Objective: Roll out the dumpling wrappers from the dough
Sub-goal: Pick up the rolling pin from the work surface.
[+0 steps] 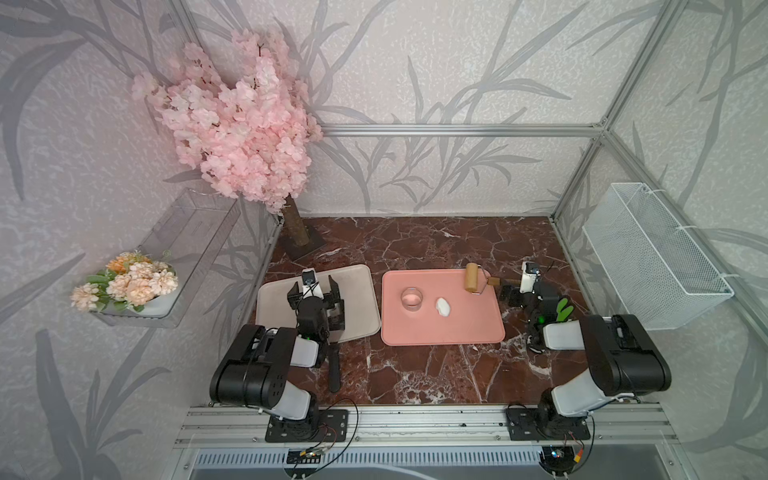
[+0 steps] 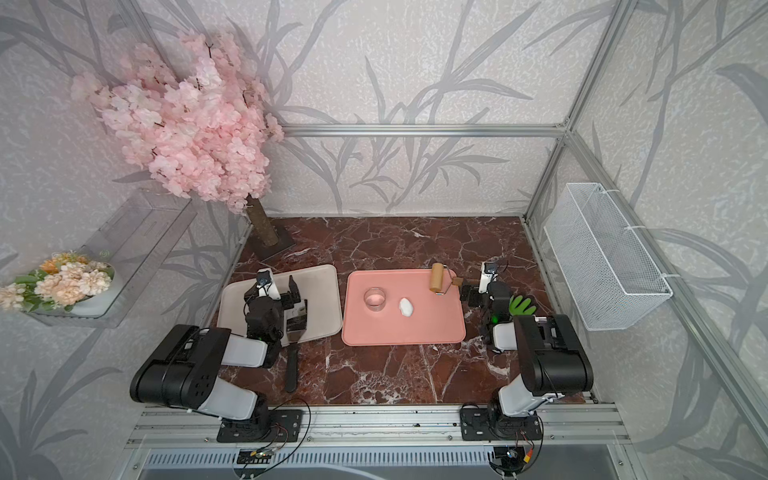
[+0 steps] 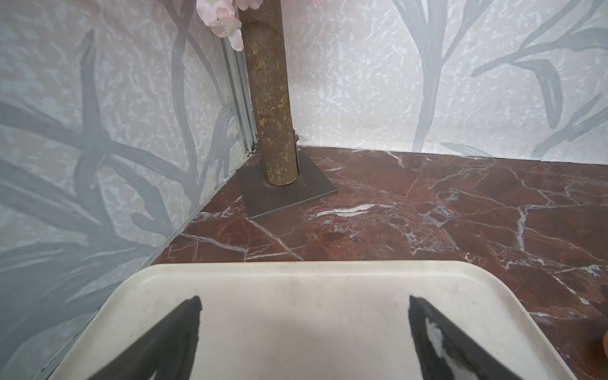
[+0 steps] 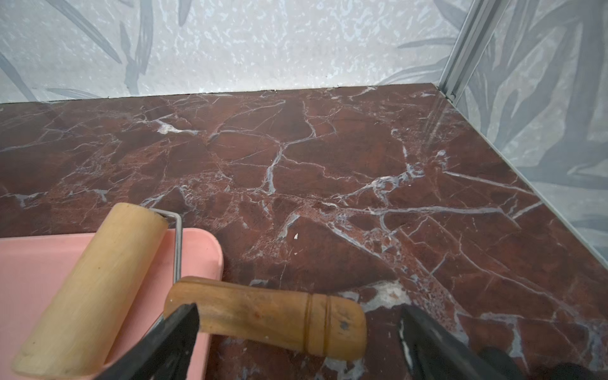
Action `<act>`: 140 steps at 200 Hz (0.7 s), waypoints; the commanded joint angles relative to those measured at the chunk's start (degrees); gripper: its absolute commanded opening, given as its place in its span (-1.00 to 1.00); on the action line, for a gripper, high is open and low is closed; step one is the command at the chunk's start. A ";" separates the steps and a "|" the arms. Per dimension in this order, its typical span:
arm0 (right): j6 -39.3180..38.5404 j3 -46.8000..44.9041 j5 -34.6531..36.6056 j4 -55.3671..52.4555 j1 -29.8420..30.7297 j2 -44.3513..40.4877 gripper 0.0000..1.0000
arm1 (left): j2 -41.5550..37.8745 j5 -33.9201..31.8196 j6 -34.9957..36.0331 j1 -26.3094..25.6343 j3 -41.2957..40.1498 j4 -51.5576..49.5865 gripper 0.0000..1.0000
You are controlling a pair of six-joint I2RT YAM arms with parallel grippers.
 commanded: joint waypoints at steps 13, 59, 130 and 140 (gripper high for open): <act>-0.61 1.04 0.79 2.18 -0.25 0.48 0.98 | 0.60 -0.85 -0.90 0.33 1.03 1.61 1.00; -0.61 1.03 0.78 2.18 -0.25 0.48 0.98 | 0.60 -0.82 -0.89 0.29 1.07 1.64 1.00; 0.59 0.89 3.70 1.15 -0.25 -1.47 0.98 | -0.18 -1.59 -1.16 0.30 1.33 0.49 1.00; 0.96 1.36 4.82 -2.32 -0.26 -4.64 0.98 | -1.62 -2.43 -1.68 0.27 2.44 -3.03 1.00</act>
